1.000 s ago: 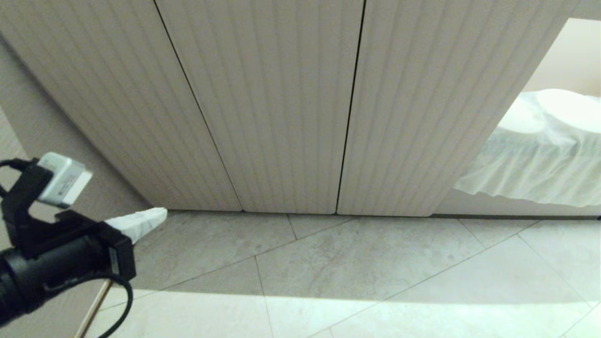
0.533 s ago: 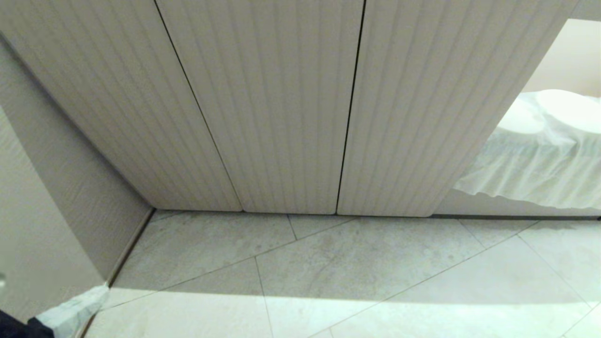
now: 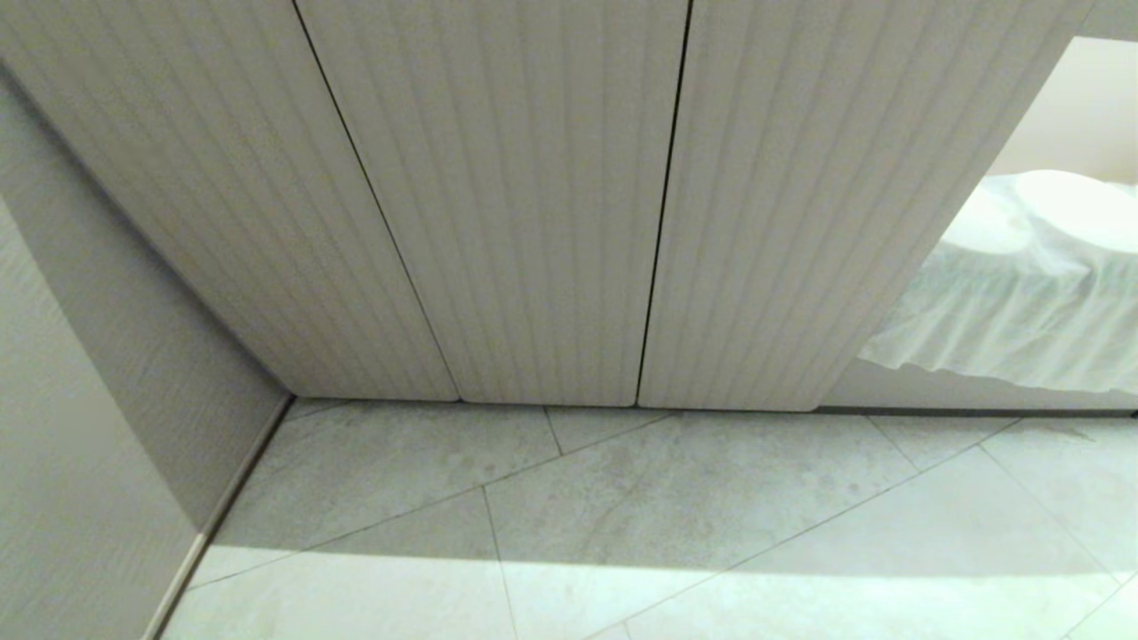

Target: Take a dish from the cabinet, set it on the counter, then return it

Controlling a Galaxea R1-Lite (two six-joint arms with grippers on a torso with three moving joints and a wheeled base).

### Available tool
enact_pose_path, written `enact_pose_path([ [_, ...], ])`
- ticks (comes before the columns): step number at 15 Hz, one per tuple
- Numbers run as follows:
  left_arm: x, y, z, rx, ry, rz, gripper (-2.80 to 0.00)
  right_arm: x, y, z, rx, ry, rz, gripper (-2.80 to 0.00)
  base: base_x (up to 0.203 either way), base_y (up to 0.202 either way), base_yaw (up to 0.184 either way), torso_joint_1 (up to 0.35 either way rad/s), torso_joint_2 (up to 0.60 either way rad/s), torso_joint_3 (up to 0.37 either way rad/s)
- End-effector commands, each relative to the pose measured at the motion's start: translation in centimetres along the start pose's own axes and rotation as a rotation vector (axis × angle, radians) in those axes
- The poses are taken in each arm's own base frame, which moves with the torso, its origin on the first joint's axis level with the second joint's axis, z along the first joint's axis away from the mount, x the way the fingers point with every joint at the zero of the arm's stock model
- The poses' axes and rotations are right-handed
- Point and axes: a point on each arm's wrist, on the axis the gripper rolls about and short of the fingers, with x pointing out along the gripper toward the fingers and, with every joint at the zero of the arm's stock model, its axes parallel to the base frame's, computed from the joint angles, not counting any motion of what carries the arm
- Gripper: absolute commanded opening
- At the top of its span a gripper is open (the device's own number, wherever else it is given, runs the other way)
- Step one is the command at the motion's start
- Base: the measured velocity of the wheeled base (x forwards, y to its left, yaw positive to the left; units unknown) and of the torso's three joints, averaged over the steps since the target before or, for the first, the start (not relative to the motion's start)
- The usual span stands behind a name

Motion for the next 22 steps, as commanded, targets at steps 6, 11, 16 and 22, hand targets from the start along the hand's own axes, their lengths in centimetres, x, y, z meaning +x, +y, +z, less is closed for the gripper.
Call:
enact_pose_path([
  [6, -2.5, -0.1, -2.2, 0.031, -0.175, 0.152, -2.8, 0.0, 0.0, 0.0, 0.0, -0.002, 0.001, -2.8, 0.0, 0.0, 0.0, 0.0, 0.0, 0.0],
  [11, -2.5, -0.1, -2.2, 0.037, -0.171, 0.156, -2.8, 0.0, 0.0, 0.0, 0.0, -0.001, 0.0, -2.8, 0.0, 0.0, 0.0, 0.0, 0.0, 0.0],
  [16, -2.5, -0.1, -2.2, 0.033, -0.171, 0.156, -2.8, 0.0, 0.0, 0.0, 0.0, -0.002, -0.001, -2.8, 0.0, 0.0, 0.0, 0.0, 0.0, 0.0],
  [22, -2.5, -0.1, -2.2, 0.034, -0.171, 0.155, -2.8, 0.0, 0.0, 0.0, 0.0, -0.002, 0.001, -2.8, 0.0, 0.0, 0.0, 0.0, 0.0, 0.0],
])
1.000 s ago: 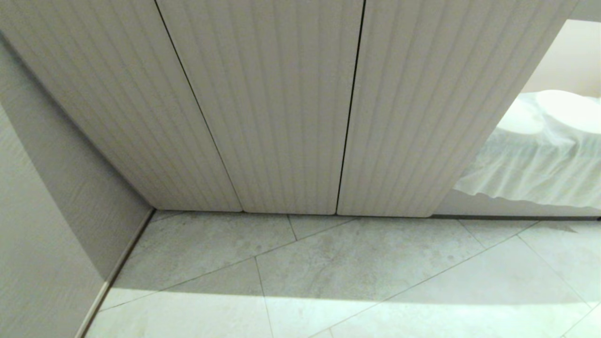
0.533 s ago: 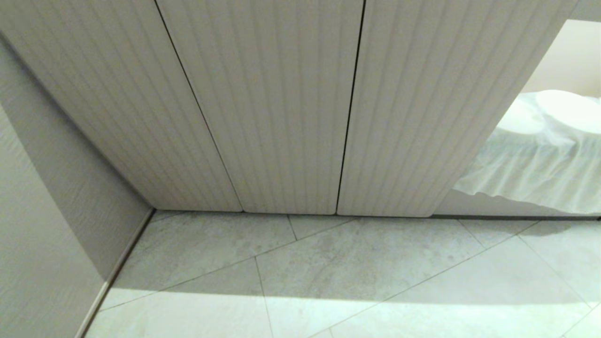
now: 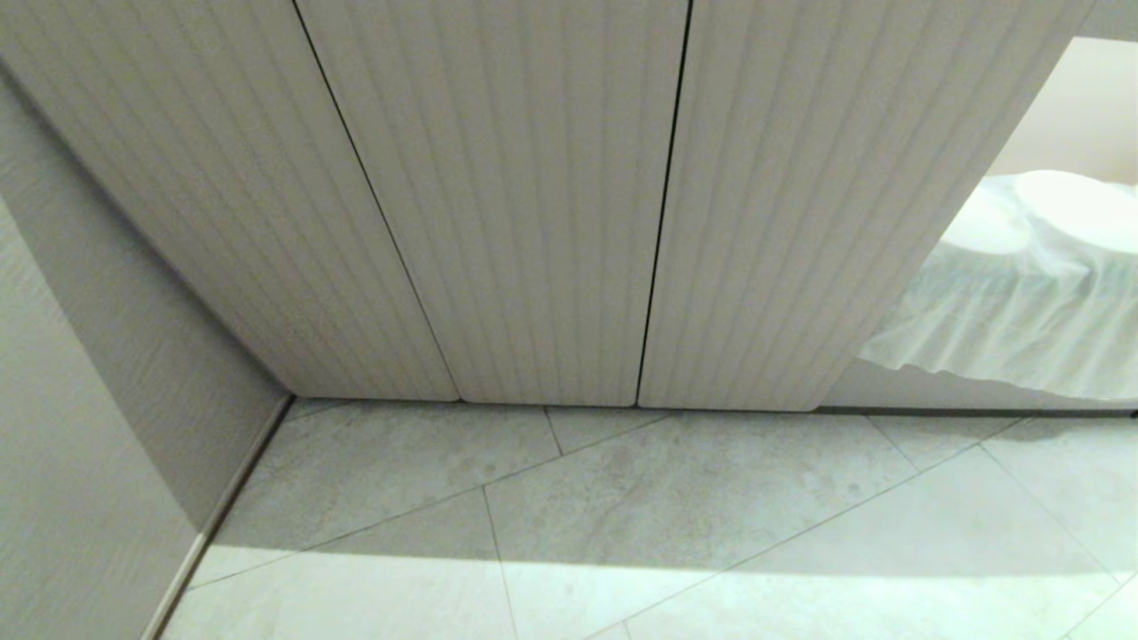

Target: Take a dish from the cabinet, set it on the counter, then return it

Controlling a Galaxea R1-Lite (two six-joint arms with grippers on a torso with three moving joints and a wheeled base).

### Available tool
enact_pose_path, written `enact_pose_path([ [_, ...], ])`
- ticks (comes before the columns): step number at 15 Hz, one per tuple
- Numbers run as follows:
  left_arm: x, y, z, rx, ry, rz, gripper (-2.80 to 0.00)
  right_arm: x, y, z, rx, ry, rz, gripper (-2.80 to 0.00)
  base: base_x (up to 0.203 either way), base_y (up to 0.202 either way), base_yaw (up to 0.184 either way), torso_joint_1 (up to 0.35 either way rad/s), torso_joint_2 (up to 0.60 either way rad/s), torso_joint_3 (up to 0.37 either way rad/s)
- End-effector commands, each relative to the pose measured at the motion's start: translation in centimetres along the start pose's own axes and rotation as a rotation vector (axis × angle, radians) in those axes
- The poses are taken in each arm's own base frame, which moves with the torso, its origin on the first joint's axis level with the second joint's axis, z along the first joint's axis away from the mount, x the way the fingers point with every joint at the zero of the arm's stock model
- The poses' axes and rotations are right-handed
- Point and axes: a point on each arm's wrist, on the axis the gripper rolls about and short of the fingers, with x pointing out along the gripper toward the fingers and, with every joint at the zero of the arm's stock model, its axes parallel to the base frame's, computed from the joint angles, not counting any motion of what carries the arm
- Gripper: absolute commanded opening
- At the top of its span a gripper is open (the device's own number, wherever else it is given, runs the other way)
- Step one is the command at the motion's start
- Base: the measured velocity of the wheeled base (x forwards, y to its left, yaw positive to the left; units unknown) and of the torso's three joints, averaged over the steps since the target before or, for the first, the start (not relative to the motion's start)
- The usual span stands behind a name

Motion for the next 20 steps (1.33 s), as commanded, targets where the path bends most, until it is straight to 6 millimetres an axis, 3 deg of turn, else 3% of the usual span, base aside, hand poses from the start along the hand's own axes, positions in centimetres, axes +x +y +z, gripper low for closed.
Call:
enact_pose_path([
  [1, 0.0, 0.0, 0.01, -0.002, -0.001, 0.0, -2.8, 0.0, 0.0, 0.0, 0.0, -0.001, -0.001, -2.8, 0.0, 0.0, 0.0, 0.0, 0.0, 0.0],
  [20, 0.0, 0.01, 0.01, -0.01, -0.001, 0.003, -2.8, 0.0, 0.0, 0.0, 0.0, -0.001, -0.001, -2.8, 0.0, 0.0, 0.0, 0.0, 0.0, 0.0],
])
